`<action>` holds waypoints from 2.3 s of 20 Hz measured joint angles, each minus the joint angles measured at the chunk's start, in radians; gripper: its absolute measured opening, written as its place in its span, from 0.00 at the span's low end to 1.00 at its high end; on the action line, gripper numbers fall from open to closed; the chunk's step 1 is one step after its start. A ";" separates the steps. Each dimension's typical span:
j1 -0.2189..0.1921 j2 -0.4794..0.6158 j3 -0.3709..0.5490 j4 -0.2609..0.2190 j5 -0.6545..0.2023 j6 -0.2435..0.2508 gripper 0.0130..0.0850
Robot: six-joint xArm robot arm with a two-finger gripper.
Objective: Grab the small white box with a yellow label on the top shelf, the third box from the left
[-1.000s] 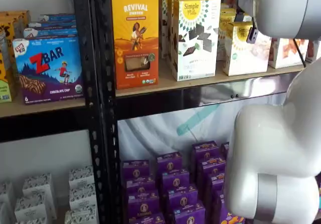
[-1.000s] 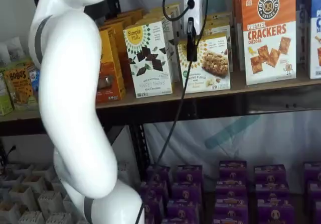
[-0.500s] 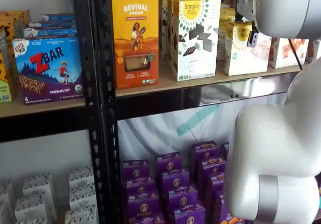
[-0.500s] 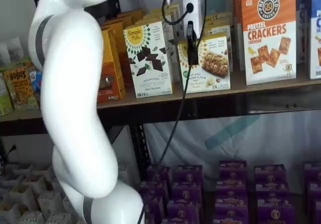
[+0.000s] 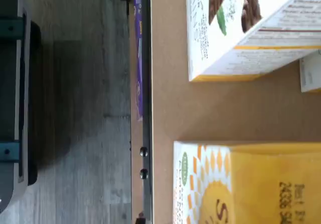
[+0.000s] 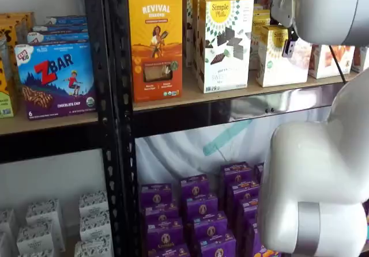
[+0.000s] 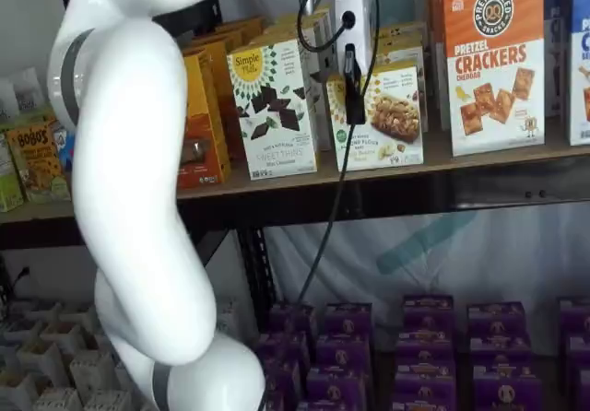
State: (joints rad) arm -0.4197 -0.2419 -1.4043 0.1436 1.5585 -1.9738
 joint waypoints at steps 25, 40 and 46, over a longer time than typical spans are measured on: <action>-0.011 0.000 -0.002 0.005 0.004 -0.010 0.39; -0.011 -0.003 -0.014 0.003 0.040 -0.007 0.33; -0.013 -0.044 -0.001 0.008 0.113 -0.002 0.33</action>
State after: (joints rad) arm -0.4327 -0.2862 -1.4054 0.1517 1.6715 -1.9760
